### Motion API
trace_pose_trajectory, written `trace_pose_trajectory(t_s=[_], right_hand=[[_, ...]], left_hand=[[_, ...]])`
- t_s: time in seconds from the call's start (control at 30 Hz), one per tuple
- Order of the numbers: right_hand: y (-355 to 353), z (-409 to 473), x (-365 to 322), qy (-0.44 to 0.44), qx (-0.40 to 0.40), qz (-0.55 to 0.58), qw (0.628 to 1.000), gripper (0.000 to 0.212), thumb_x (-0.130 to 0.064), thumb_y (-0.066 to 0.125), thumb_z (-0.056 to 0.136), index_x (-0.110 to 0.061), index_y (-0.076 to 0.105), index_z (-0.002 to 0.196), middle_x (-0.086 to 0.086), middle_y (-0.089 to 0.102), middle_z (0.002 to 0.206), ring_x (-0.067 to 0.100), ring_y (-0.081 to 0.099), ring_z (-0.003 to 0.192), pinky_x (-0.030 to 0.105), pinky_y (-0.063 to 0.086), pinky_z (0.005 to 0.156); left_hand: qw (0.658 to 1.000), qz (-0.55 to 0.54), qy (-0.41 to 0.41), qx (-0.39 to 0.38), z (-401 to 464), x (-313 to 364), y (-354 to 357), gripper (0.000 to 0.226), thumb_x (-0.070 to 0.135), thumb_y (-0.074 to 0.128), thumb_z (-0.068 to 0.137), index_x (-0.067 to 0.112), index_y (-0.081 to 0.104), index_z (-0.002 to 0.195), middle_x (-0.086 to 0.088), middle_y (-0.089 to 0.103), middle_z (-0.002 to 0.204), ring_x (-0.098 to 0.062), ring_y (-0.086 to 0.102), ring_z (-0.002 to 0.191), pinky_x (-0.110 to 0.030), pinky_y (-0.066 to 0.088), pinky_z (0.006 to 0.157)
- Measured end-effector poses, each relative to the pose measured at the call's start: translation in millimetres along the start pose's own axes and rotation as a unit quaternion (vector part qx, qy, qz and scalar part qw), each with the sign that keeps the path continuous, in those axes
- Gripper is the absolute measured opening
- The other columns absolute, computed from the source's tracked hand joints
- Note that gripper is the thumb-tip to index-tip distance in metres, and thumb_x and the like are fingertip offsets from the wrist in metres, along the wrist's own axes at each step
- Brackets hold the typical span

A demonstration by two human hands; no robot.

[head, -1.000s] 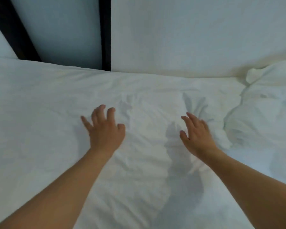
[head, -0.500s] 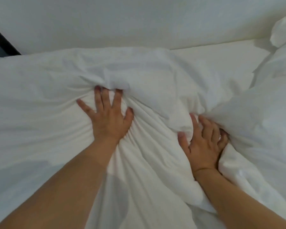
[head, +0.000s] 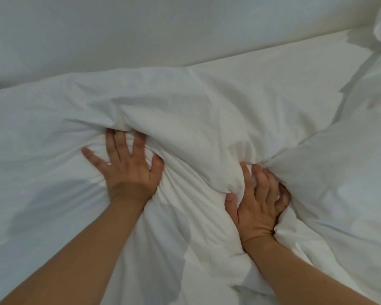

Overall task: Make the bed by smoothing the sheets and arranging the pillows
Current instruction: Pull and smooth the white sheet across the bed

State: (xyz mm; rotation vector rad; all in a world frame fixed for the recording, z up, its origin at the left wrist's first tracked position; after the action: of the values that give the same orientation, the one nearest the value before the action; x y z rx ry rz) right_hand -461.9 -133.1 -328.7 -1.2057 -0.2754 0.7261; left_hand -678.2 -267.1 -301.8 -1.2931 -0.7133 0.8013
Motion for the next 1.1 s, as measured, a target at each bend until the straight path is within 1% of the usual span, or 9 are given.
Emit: trace_pose_trajectory(t_s=[0.3, 0.6, 0.77, 0.9, 0.97, 1.0, 1.03, 1.07, 1.1], right_hand=[[2, -2, 1, -0.015, 0.011, -0.006, 1.0, 0.059, -0.048, 0.033, 0.085, -0.025, 0.044, 0.139, 0.006, 0.041, 0.136, 0.026, 0.037, 0.127, 0.045, 0.013, 0.106], [5, -3, 2, -0.012, 0.007, 0.002, 1.0, 0.063, -0.049, 0.034, 0.082, -0.023, 0.043, 0.138, 0.006, 0.039, 0.137, 0.026, 0.037, 0.126, 0.042, 0.01, 0.107], [3, 1, -1, -0.007, 0.016, 0.031, 0.999, 0.06, -0.049, 0.037, 0.083, -0.023, 0.046, 0.136, 0.006, 0.04, 0.137, 0.026, 0.039, 0.125, 0.042, 0.012, 0.107], [-3, 1, 2, -0.005, 0.001, 0.05, 0.999, 0.06, -0.046, 0.041, 0.082, -0.018, 0.056, 0.133, 0.006, 0.045, 0.135, 0.026, 0.041, 0.125, 0.042, 0.013, 0.106], [-19, 7, -2, 0.008, -0.046, 0.076, 0.996, 0.061, -0.045, 0.043, 0.08, -0.016, 0.059, 0.132, 0.007, 0.05, 0.134, 0.026, 0.041, 0.125, 0.042, 0.014, 0.105], [-29, 11, -4, 0.008, -0.089, 0.097, 0.991, 0.062, -0.045, 0.043, 0.079, -0.016, 0.059, 0.132, 0.007, 0.052, 0.133, 0.025, 0.04, 0.125, 0.041, 0.015, 0.105], [-44, 14, -5, 0.008, -0.145, 0.117, 0.982, 0.062, -0.046, 0.043, 0.079, -0.017, 0.059, 0.131, 0.007, 0.054, 0.132, 0.025, 0.04, 0.125, 0.04, 0.017, 0.104], [-60, 19, -2, 0.009, -0.198, 0.147, 0.969, 0.06, -0.047, 0.043, 0.079, -0.019, 0.06, 0.129, 0.005, 0.056, 0.131, 0.023, 0.042, 0.124, 0.038, 0.021, 0.103], [-82, 35, 6, 0.027, -0.223, 0.21, 0.952, 0.055, -0.047, 0.043, 0.079, -0.02, 0.065, 0.121, 0.004, 0.061, 0.126, 0.022, 0.049, 0.119, 0.037, 0.028, 0.102]], left_hand=[[0.992, 0.066, -0.019, -0.109, -2, 14, -11, 0.072, 0.053, 0.015, 0.088, 0.016, 0.026, 0.15, -0.019, 0.012, 0.156, -0.037, 0.0, 0.146, -0.078, -0.002, 0.103], [0.987, 0.079, -0.009, -0.138, -3, 18, -9, 0.072, 0.05, 0.019, 0.089, 0.013, 0.02, 0.151, -0.022, 0.009, 0.158, -0.04, 0.0, 0.146, -0.079, -0.001, 0.102], [0.985, 0.106, -0.012, -0.137, -2, 21, -13, 0.07, 0.049, 0.016, 0.089, 0.012, 0.029, 0.147, -0.024, 0.019, 0.153, -0.04, 0.006, 0.145, -0.079, 0.002, 0.102], [0.973, 0.161, -0.036, -0.164, -11, 25, -22, 0.071, 0.05, 0.006, 0.092, 0.017, 0.008, 0.154, -0.018, 0.004, 0.16, -0.036, -0.002, 0.147, -0.072, 0.003, 0.109], [0.954, 0.194, -0.056, -0.223, -15, 33, -38, 0.067, 0.046, 0.011, 0.096, 0.015, -0.001, 0.154, -0.017, 0.004, 0.16, -0.038, 0.005, 0.146, -0.064, 0.017, 0.111], [0.939, 0.215, -0.063, -0.26, -14, 42, -56, 0.065, 0.044, 0.018, 0.098, 0.013, 0.007, 0.154, -0.018, 0.015, 0.158, -0.04, 0.019, 0.143, -0.059, 0.028, 0.108], [0.927, 0.236, -0.054, -0.286, -12, 55, -78, 0.06, 0.041, 0.027, 0.097, 0.012, 0.024, 0.15, -0.017, 0.032, 0.151, -0.038, 0.036, 0.134, -0.052, 0.038, 0.101], [0.931, 0.233, -0.031, -0.279, -6, 71, -103, 0.048, 0.036, 0.037, 0.094, 0.015, 0.046, 0.136, -0.013, 0.049, 0.137, -0.033, 0.05, 0.12, -0.043, 0.044, 0.093], [0.949, 0.198, -0.004, -0.244, 5, 90, -128, 0.033, 0.031, 0.043, 0.09, 0.017, 0.059, 0.115, -0.009, 0.06, 0.12, -0.029, 0.057, 0.103, -0.036, 0.044, 0.084]])
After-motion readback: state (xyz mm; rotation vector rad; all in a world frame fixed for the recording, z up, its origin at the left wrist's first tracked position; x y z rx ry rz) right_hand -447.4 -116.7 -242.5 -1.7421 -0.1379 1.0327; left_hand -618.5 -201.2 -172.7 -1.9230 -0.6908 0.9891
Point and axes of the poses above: each hand's wrist, its own z-axis towards the middle knuckle, its own y-axis out of the palm, x = y × z, the point moved 2 cm from there along z, towards the middle knuckle
